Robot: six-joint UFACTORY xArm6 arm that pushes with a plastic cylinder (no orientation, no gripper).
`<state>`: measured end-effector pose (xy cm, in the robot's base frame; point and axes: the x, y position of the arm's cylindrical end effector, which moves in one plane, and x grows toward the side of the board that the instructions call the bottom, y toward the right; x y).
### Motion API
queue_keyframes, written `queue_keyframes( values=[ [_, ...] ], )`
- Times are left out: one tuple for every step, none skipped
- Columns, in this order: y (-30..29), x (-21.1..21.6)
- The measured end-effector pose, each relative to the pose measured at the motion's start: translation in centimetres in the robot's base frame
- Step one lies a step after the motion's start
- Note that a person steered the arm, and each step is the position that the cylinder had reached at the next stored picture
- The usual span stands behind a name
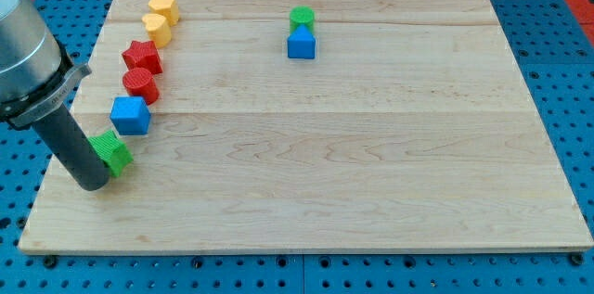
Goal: Move the blue triangle below the green star
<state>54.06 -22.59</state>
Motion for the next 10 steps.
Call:
queue_keyframes(
  values=[
    [2.3,0.2],
    [10.1,1.1],
    [13.2,-9.4],
    [27.0,-15.3],
    [35.0,-22.9],
    [27.5,-24.7],
    [24.9,-22.2],
    [23.9,-17.8],
    [24.4,-19.7],
    [23.2,-21.2]
  ],
)
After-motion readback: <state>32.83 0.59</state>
